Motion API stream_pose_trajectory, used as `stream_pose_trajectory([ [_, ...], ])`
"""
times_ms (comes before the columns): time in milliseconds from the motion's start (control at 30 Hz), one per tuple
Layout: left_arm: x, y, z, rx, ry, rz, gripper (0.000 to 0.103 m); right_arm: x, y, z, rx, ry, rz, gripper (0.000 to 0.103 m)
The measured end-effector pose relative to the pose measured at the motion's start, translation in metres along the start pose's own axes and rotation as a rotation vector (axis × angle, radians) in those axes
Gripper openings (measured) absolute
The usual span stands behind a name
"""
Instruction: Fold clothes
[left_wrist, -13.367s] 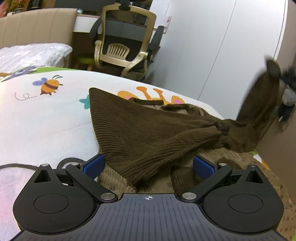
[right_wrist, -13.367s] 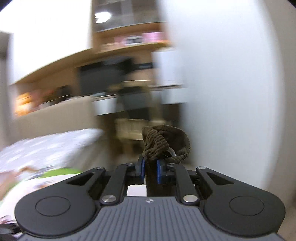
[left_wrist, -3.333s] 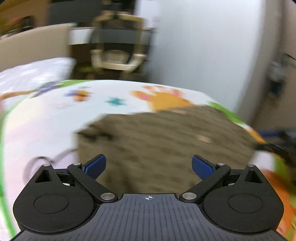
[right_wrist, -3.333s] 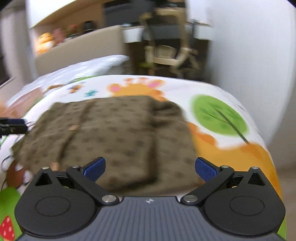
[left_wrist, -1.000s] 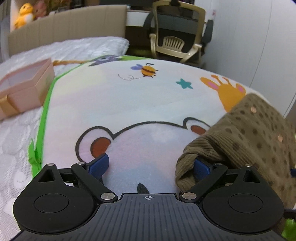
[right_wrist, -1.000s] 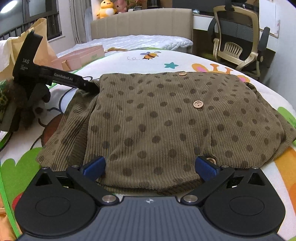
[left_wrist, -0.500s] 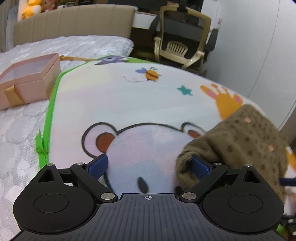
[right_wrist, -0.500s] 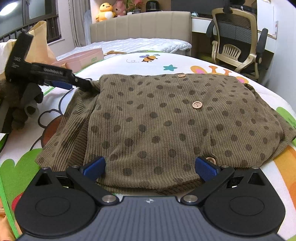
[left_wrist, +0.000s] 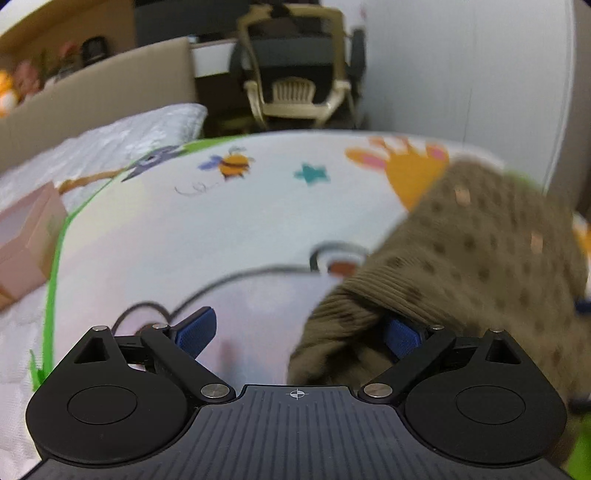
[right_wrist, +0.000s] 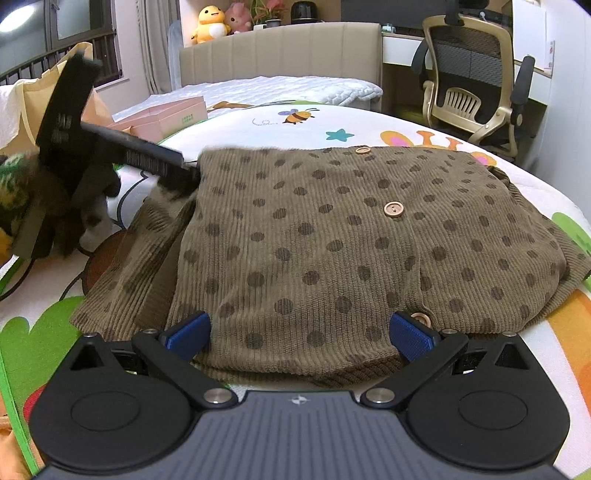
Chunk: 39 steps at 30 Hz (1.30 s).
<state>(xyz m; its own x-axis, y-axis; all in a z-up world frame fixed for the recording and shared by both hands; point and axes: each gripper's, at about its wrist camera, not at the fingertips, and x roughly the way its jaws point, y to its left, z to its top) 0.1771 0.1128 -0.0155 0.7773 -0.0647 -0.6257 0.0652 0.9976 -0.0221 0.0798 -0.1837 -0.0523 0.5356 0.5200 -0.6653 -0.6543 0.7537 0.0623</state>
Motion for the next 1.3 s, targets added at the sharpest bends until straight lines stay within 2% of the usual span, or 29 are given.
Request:
stream_pose_trajectory([
  [133, -0.019, 0.02, 0.002, -0.057, -0.054, 0.078, 0.098, 0.001, 0.0, 0.0, -0.003, 0.001, -0.001, 0.103],
  [233, -0.033, 0.044, -0.004, -0.143, -0.048, 0.139, 0.098, 0.001, 0.001, 0.0, -0.005, 0.003, -0.001, 0.103],
  [267, -0.037, 0.051, -0.006, -0.181, -0.044, 0.135, 0.098, 0.001, 0.001, 0.0, -0.004, 0.004, -0.001, 0.103],
  [300, -0.041, 0.055, -0.007, -0.212, -0.04, 0.109, 0.098, 0.002, 0.001, 0.001, -0.005, 0.005, -0.001, 0.103],
  [400, -0.043, 0.043, -0.007, -0.215, -0.029, -0.002, 0.098, 0.003, 0.002, 0.001, -0.011, 0.008, -0.007, 0.103],
  [467, -0.036, 0.024, -0.004, -0.186, -0.022, -0.07, 0.099, 0.003, 0.003, 0.002, -0.012, 0.006, -0.013, 0.103],
  [567, -0.019, -0.004, -0.004, -0.138, -0.003, -0.115, 0.099, 0.001, 0.007, 0.0, -0.015, -0.003, -0.033, 0.103],
  [767, -0.001, -0.025, -0.023, -0.024, 0.041, -0.053, 0.1, -0.002, 0.01, -0.003, -0.015, -0.016, -0.058, 0.103],
  [900, -0.019, -0.005, -0.038, -0.096, 0.058, -0.043, 0.099, -0.001, 0.009, -0.002, -0.008, -0.005, -0.05, 0.103],
  [1100, -0.046, 0.012, -0.057, -0.289, 0.06, -0.283, 0.099, 0.001, 0.007, -0.002, -0.009, 0.005, -0.042, 0.103],
  [1200, -0.048, 0.001, -0.061, -0.304, 0.066, -0.32, 0.097, 0.0, 0.007, -0.002, -0.01, 0.004, -0.043, 0.103],
  [1300, -0.047, -0.013, -0.061, -0.285, 0.064, -0.314, 0.096, -0.001, 0.008, -0.003, -0.011, 0.003, -0.043, 0.103],
])
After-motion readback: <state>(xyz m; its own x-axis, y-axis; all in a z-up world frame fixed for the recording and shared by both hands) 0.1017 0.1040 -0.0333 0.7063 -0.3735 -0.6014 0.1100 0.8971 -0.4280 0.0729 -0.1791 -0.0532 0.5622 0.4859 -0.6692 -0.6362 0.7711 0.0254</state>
